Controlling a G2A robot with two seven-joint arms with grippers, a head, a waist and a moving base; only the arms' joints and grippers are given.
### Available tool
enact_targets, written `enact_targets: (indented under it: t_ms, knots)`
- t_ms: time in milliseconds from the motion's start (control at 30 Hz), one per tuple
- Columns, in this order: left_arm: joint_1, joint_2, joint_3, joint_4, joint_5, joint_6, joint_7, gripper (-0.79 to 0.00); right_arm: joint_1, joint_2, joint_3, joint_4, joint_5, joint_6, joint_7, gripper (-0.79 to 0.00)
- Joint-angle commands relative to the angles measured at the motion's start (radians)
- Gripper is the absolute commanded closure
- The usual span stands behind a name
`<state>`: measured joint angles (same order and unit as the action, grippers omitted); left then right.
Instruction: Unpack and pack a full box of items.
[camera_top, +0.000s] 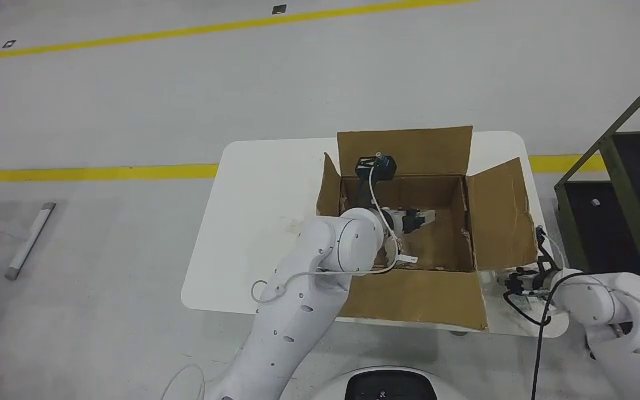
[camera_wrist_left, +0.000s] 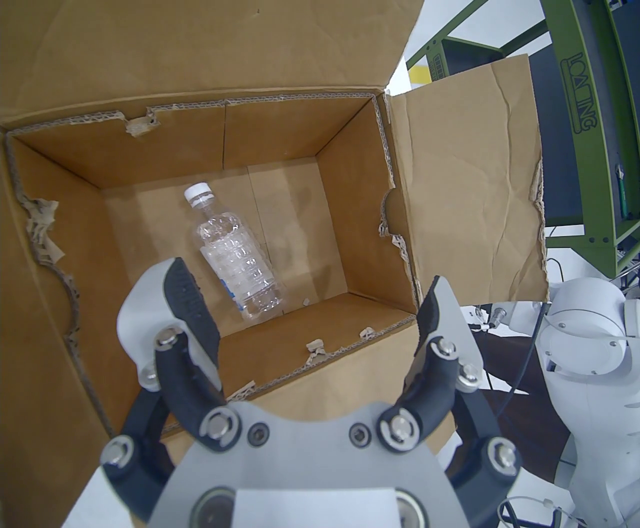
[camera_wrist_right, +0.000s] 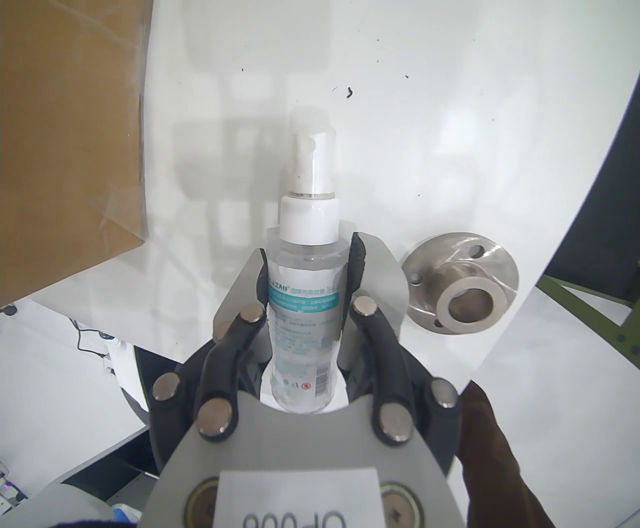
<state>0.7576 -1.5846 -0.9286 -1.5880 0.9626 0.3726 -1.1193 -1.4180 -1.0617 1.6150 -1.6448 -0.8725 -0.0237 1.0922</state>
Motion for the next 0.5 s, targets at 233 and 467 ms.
enact_targets:
  t_ms: [233, 467]
  knots:
    - [0.047, 0.016, -0.050, -0.104, 0.080, 0.002, 0.020, -0.785, -0.024, 0.010, 0.248, -0.079, 0.297, 0.014, -0.086, 0.000]
    - [0.109, 0.037, -0.130, -0.237, 0.203, 0.043, -0.003, -0.785, -0.033, 0.017, 0.410, -0.197, 0.505, -0.008, -0.132, 0.000]
